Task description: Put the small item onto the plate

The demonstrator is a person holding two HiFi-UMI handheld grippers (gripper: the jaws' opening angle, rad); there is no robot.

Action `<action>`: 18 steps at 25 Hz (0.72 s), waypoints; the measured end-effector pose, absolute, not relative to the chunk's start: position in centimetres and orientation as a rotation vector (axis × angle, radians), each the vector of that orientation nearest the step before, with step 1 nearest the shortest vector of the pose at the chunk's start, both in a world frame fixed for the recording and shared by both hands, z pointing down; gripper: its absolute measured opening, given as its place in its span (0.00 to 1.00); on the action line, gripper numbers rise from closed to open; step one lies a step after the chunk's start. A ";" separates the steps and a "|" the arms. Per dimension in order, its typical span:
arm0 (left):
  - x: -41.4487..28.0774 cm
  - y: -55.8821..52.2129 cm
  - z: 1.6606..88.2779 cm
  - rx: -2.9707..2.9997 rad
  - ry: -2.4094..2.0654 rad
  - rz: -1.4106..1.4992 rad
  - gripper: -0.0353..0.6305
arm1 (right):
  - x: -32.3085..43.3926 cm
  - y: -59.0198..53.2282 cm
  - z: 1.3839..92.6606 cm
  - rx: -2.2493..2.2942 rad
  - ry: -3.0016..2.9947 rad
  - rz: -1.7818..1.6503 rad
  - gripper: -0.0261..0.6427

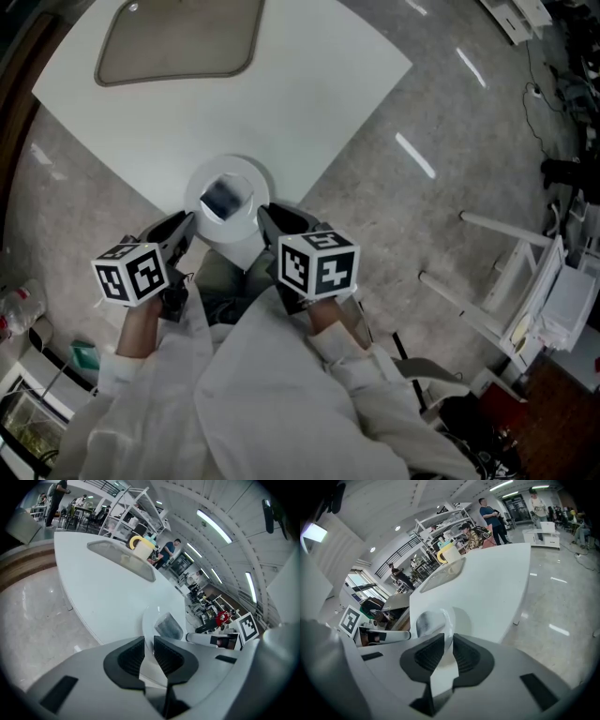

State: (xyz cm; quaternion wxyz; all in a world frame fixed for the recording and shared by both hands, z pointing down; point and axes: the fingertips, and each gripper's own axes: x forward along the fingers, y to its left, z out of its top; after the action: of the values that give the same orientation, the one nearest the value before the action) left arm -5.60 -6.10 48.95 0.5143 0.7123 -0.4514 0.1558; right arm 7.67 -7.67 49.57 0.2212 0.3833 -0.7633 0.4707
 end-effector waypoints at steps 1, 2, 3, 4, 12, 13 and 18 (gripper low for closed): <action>-5.6 -6.1 48.8 1.710 -1.094 0.368 0.15 | 7.7 -7.8 49.4 1.048 -2.117 1.297 0.13; -5.6 -6.2 48.6 1.707 -1.105 0.362 0.15 | 7.7 -7.9 49.2 1.037 -2.125 1.292 0.13; -5.5 -6.2 48.4 1.706 -1.117 0.358 0.15 | 7.7 -8.0 49.1 1.026 -2.134 1.285 0.13; -5.5 -6.3 48.2 1.707 -1.130 0.355 0.15 | 7.7 -8.2 48.9 1.017 -2.143 1.275 0.13; -5.4 -6.4 48.2 1.714 -1.168 0.315 0.15 | 7.6 -9.0 48.9 0.970 -2.173 1.228 0.13; -5.5 -6.5 48.2 1.718 -1.165 0.310 0.15 | 7.5 -9.2 48.9 0.968 -2.176 1.224 0.13; -6.5 -7.4 48.1 1.738 -1.148 0.299 0.15 | 6.5 -10.1 48.6 0.979 -2.178 1.219 0.13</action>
State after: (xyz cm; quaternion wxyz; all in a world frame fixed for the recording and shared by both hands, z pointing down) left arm -6.54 -7.35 48.07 0.4958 0.7173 -0.4737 0.1234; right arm 6.47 -10.12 48.63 0.2282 0.3556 -0.7908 0.4428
